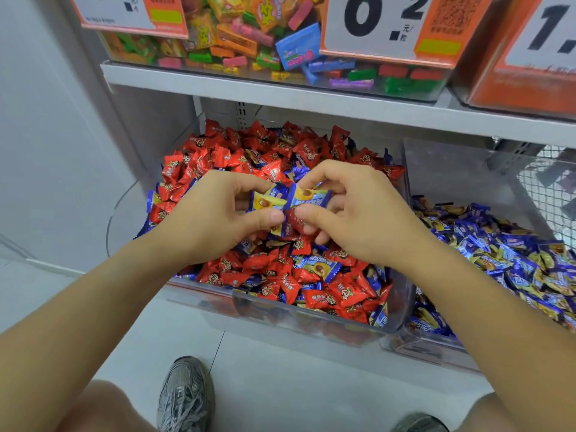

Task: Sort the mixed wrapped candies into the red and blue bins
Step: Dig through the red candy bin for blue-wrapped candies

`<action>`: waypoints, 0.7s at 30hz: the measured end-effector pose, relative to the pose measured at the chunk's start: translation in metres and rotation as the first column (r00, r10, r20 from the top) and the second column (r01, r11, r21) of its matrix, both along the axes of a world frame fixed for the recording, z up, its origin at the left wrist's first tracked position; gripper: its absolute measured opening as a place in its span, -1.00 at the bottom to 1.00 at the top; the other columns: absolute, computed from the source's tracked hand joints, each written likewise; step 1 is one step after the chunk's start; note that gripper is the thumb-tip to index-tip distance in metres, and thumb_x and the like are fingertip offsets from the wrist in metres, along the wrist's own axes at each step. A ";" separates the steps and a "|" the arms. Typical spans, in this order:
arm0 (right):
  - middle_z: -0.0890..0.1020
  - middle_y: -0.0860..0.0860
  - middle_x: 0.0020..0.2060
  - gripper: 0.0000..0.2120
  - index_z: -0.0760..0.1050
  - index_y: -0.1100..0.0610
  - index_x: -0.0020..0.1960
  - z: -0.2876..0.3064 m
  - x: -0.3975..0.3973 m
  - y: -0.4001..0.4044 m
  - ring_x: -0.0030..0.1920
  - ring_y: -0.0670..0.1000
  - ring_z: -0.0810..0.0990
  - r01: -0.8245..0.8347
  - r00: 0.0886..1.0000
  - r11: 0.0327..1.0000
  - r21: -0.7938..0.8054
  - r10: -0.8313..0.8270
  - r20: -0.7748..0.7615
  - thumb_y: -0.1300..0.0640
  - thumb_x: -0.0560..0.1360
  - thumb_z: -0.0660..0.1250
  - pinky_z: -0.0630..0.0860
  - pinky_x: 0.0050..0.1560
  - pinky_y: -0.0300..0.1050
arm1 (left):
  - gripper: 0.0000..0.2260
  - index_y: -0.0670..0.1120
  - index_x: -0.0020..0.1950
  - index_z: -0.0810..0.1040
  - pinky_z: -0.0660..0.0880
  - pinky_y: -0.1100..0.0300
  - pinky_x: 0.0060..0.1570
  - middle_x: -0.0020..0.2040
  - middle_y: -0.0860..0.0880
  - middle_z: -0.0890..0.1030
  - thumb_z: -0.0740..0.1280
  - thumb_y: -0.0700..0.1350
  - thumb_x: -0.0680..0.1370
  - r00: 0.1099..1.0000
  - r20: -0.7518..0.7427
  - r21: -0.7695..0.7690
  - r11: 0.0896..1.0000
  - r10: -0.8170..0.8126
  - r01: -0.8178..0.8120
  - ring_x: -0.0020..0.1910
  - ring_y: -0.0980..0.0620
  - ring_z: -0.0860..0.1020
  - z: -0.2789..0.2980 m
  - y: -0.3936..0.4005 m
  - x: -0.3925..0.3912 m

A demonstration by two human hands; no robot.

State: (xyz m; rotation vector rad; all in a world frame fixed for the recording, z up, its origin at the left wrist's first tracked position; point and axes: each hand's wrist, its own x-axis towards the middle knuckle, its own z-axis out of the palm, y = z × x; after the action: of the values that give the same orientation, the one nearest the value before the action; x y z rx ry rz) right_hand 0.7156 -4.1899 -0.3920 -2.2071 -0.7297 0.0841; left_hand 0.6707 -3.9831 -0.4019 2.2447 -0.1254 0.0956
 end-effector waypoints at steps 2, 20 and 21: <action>0.71 0.01 -0.12 -0.85 0.49 -0.01 0.11 0.002 0.002 -0.004 -0.34 -0.05 0.70 0.024 0.998 0.999 0.033 -0.022 -0.055 0.07 0.56 0.40 0.67 -0.16 0.01 | -0.71 -0.04 0.20 0.62 0.55 0.30 -0.20 -0.26 0.14 0.70 0.46 -0.08 0.49 1.000 0.022 0.001 1.000 0.007 -0.007 -0.36 0.23 0.61 0.001 0.000 0.000; 0.67 -0.10 -0.31 -0.91 0.51 -0.07 0.05 0.034 -0.025 -0.147 -0.36 0.01 0.69 0.305 0.952 0.952 0.023 -0.304 -0.046 0.03 0.63 0.23 0.65 -0.18 0.15 | -0.79 0.05 0.18 0.59 0.41 0.43 -0.23 -0.15 0.14 0.61 0.28 -0.17 0.61 0.968 0.163 0.142 0.975 -0.192 0.169 -0.24 0.26 0.54 0.033 -0.138 -0.003; 0.67 -0.05 -0.31 -0.90 0.51 -0.08 0.06 0.033 -0.026 -0.159 -0.37 0.02 0.69 0.314 0.945 0.948 -0.043 -0.317 -0.077 0.05 0.64 0.22 0.65 -0.20 0.12 | -0.78 0.06 0.21 0.57 0.46 0.32 -0.14 -0.07 0.09 0.62 0.26 -0.17 0.62 0.965 0.159 0.152 0.971 -0.211 0.187 -0.19 0.22 0.54 0.035 -0.153 0.001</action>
State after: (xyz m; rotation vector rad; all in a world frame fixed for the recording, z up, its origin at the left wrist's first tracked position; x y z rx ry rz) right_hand 0.6898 -4.3487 -0.3593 -2.3065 -0.3236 0.0252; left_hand 0.6714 -4.1365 -0.3668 2.3429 -0.4641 0.1790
